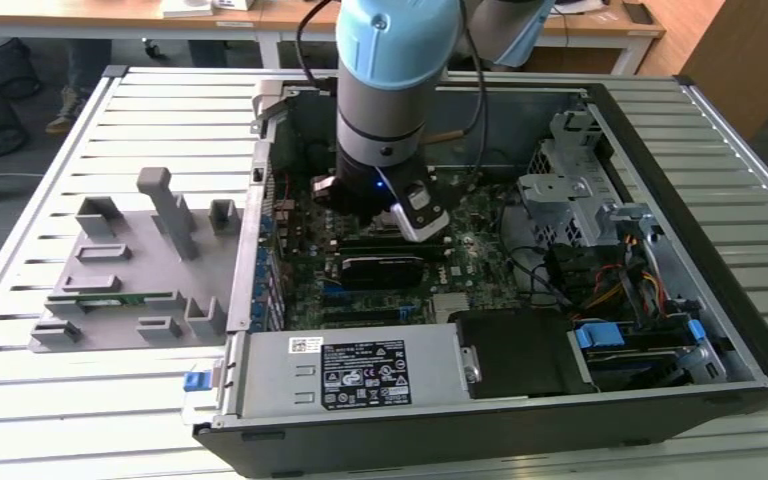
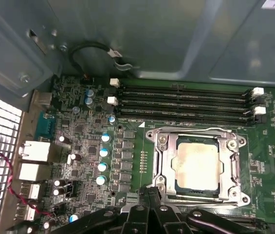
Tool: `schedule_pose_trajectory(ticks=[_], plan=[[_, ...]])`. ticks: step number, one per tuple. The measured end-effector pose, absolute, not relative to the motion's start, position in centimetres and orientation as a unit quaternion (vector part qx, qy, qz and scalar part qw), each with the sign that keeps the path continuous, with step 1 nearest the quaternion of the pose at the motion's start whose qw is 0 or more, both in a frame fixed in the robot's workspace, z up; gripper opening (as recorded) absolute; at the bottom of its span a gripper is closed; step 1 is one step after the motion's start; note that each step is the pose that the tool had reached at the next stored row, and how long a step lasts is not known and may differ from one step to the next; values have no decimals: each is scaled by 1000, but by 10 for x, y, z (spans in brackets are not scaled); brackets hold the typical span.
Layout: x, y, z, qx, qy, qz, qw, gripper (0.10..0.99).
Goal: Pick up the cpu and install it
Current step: 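Install the second cpu locking lever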
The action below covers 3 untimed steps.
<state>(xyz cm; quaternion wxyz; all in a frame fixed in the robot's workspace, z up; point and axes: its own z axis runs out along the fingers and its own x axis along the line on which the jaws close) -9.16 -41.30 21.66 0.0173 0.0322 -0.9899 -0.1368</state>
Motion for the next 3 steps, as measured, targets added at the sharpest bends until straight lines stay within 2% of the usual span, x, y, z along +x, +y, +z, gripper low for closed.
schedule_pose_trajectory(ticks=[3], plan=[[-92, -413, 223, 32, -990, -137, 17, 106]])
